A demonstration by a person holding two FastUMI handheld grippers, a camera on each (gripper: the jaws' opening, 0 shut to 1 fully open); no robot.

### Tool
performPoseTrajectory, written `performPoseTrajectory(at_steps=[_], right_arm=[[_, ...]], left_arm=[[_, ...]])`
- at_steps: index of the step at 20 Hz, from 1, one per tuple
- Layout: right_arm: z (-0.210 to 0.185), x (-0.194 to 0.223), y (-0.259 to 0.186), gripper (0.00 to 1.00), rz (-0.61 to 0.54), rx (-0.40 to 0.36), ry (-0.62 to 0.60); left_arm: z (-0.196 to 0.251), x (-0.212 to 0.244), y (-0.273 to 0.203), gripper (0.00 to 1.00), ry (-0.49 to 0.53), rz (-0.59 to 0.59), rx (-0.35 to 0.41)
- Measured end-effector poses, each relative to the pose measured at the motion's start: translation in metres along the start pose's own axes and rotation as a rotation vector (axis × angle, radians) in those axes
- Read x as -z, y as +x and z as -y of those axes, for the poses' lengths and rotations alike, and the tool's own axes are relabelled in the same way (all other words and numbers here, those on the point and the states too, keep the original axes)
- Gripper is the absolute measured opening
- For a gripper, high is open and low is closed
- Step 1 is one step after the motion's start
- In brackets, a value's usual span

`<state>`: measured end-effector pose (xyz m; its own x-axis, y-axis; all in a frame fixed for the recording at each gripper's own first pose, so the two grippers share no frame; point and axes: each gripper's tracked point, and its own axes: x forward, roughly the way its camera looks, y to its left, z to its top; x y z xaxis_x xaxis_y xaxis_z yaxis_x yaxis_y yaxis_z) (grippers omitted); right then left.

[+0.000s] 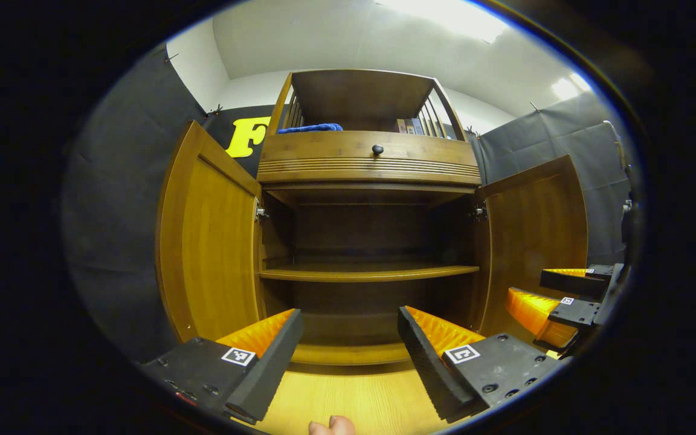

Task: Open the right door of the double-door shoe cabinet with the right hand, and open the left door with the left hand.

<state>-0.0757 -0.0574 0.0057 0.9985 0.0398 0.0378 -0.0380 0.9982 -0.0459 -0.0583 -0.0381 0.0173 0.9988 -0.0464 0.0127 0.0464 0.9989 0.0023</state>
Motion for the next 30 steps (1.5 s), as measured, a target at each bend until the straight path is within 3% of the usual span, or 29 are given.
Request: performPoseTrajectory(at_steps=[7, 8, 30], right_arm=[[-0.002, -0.002, 0.001, 0.95, 0.002, -0.001, -0.008], [-0.002, -0.003, 0.001, 1.00, 0.003, -0.002, -0.007], [-0.004, -0.004, 0.002, 0.98, 0.013, -0.006, -0.005]], left_arm=[[0.003, -0.004, -0.002, 0.98, -0.006, 0.011, 0.008], [0.003, -0.003, -0.002, 1.00, -0.006, 0.010, 0.009], [0.010, -0.005, -0.004, 0.98, -0.001, 0.015, 0.025]])
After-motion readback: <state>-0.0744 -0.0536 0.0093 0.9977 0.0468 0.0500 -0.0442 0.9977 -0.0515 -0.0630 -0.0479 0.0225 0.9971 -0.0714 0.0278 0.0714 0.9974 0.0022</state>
